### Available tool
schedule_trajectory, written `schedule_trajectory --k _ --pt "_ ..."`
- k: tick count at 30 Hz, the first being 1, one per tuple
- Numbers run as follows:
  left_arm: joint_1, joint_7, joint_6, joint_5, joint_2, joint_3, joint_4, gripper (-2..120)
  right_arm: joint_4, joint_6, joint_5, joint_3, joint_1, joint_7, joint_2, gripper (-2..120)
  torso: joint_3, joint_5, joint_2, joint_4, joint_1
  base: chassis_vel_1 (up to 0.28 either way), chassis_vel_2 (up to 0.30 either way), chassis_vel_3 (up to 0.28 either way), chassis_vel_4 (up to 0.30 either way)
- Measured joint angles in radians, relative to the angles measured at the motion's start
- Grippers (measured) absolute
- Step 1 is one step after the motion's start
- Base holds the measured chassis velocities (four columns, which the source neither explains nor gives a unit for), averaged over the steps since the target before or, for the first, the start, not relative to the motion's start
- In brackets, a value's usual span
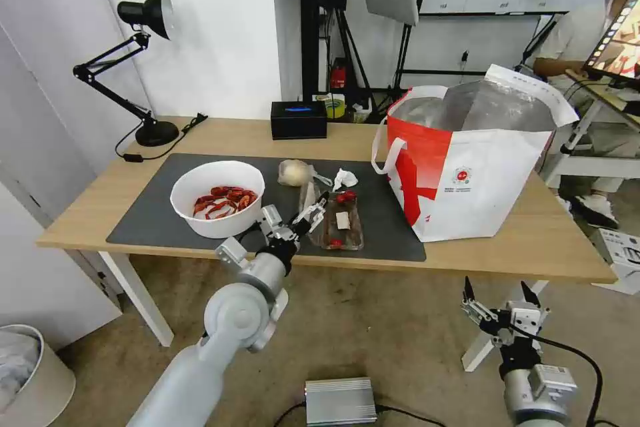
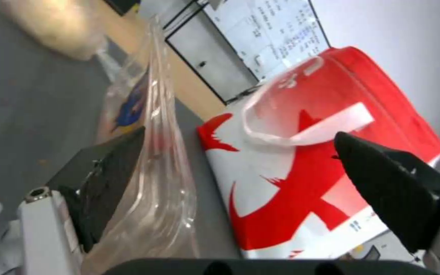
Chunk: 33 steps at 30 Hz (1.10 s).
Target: Pick up the trash from the table and place it into the takeout bag.
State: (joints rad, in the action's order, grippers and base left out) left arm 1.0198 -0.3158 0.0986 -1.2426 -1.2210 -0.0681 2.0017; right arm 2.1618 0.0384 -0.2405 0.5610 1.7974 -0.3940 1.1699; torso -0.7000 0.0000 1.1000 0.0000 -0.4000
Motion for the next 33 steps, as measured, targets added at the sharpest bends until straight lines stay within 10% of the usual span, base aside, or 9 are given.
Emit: schedule_trajectory --k 17,33 --pt "0.014 0.136 0.032 0.177 -0.001 0.03 -0.021 97 0.008 0.001 0.004 0.002 0.001 0.0 0.014 100 0.0 0.0 0.0 0.0 0.0 0.0 0.0 0.0 0.0" --pt "0.001 0.338 -0.001 0.593 0.039 0.016 -0.11 38 0.043 0.025 -0.039 -0.016 -0.014 0.067 0.007 100 0.0 0.0 0.0 0.0 0.0 0.0 0.0 0.0 0.0"
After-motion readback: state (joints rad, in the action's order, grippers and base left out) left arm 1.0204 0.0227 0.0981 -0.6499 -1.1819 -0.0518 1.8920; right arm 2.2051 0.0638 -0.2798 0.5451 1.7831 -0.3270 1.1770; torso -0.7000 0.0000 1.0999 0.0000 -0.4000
